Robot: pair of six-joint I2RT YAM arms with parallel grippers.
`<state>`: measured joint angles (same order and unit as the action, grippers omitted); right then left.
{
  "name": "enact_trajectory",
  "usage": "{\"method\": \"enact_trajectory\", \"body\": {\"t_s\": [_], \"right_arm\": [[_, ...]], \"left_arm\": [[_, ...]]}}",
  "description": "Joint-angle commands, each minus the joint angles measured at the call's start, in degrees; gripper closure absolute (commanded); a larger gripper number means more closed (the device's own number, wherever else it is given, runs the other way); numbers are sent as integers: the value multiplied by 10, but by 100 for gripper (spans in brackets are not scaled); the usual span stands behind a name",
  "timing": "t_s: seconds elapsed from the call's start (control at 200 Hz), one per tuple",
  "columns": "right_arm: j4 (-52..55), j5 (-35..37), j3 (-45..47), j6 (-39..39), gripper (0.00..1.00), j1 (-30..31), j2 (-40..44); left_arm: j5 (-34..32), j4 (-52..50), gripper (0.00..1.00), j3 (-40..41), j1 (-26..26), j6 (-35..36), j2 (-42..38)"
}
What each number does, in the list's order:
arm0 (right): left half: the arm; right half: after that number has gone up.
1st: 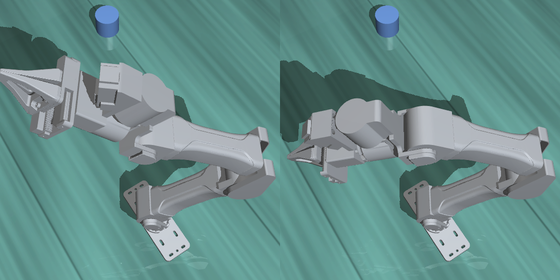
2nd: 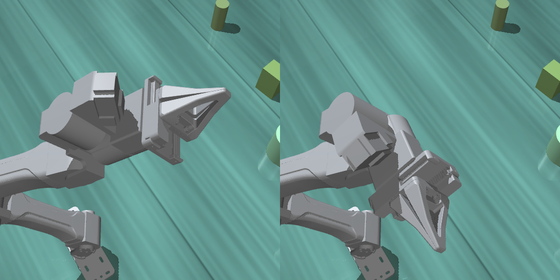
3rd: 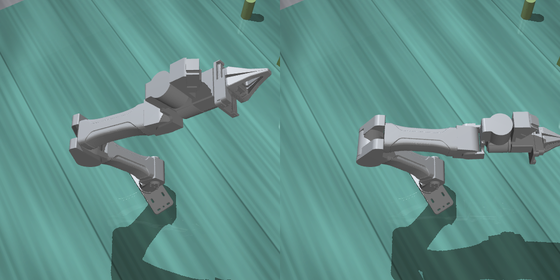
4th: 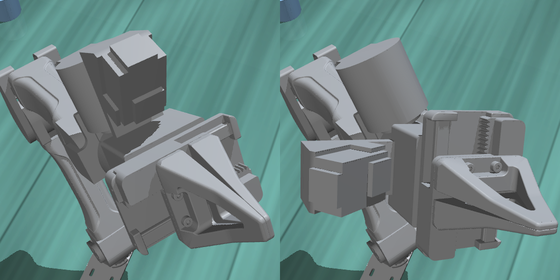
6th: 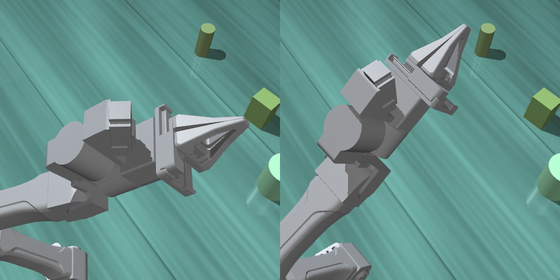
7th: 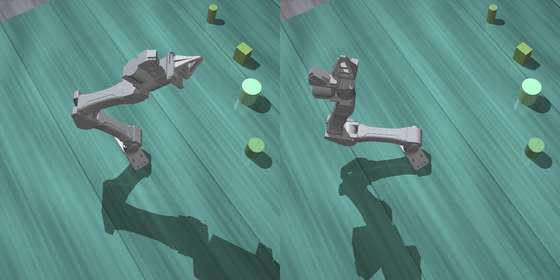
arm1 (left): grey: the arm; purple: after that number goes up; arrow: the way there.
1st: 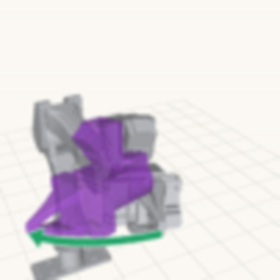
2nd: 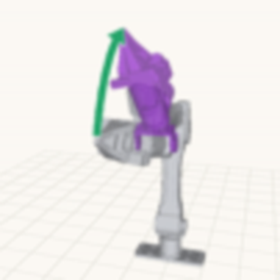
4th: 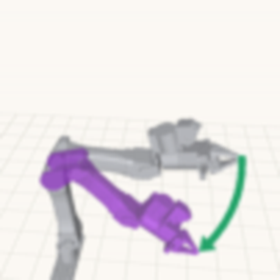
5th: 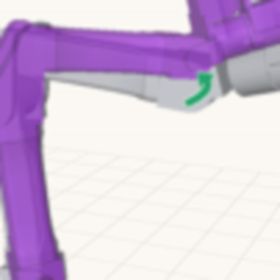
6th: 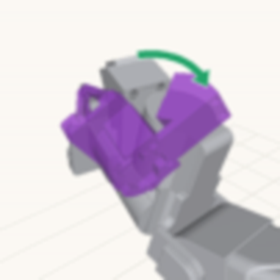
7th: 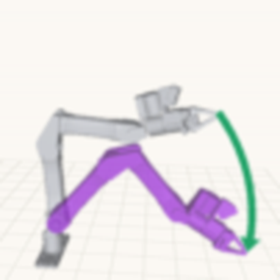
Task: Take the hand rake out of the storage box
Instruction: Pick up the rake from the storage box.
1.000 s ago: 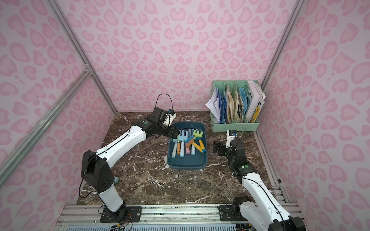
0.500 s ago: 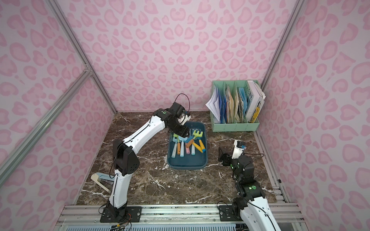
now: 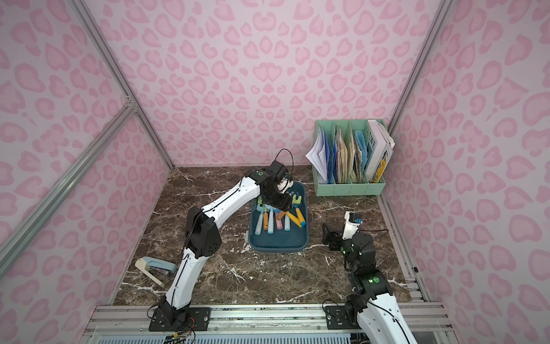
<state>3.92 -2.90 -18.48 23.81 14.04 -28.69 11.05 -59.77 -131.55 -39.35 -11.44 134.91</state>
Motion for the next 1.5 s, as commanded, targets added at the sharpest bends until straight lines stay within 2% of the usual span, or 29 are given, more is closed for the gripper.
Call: {"method": "enact_trajectory", "body": {"t_s": [0.0,0.295,0.68,0.955,1.265,1.495], "right_arm": [[-12,-6,4,7,14,1,1],[-14,-11,5,8,15,3,3],[-13,-14,4,8,16,3,1],[-13,-14,6,8,15,4,-1],[-13,-13,4,9,15,5,-1],[-13,-14,4,8,15,5,-1]], "left_arm": [[-11,-5,32,-14,-4,-17,15],[-39,-15,32,-23,-8,-36,45],[-47,-14,41,-45,-8,-48,73],[-59,-19,43,-44,-9,-48,83],[-81,-21,58,-33,-9,-48,67],[-83,-15,64,-17,-10,-51,59]]}}
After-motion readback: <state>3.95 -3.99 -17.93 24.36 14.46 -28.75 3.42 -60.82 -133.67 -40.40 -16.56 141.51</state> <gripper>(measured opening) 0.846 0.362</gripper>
